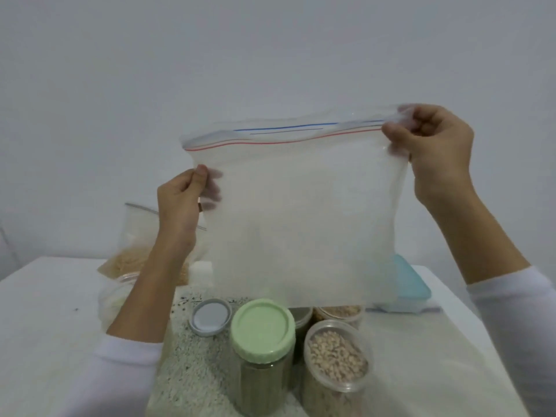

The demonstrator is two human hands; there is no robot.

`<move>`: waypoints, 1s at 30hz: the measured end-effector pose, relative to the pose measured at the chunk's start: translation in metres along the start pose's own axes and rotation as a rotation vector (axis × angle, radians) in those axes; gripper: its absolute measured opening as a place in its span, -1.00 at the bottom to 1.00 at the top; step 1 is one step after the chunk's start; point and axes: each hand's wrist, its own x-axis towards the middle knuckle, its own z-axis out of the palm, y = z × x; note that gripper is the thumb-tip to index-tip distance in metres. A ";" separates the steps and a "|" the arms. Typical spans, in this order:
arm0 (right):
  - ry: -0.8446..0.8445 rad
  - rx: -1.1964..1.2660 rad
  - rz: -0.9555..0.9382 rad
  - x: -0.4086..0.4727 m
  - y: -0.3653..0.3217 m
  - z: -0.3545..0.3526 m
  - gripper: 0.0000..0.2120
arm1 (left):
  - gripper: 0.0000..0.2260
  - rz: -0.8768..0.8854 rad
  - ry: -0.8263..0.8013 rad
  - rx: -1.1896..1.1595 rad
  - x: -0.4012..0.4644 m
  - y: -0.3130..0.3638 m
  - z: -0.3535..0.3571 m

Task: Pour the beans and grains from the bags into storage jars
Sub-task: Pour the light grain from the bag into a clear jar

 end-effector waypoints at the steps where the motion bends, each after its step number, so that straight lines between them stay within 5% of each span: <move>1: -0.001 0.013 0.050 0.003 0.000 -0.014 -0.79 | -0.74 -0.006 -0.013 -0.006 -0.005 0.000 0.013; 7: -0.016 0.037 0.192 0.017 0.000 -0.109 -0.95 | -0.73 -0.108 -0.097 -0.013 -0.041 -0.004 0.093; 15: 0.096 -0.015 0.351 0.024 0.017 -0.200 -0.79 | -0.74 -0.156 -0.206 0.021 -0.085 -0.008 0.158; 22: 0.167 0.073 0.513 0.030 0.032 -0.242 -0.82 | -0.74 -0.180 -0.201 0.046 -0.114 -0.015 0.188; 30: 0.158 -0.007 0.486 0.024 0.035 -0.261 -0.85 | -0.74 -0.206 -0.200 0.038 -0.133 -0.012 0.202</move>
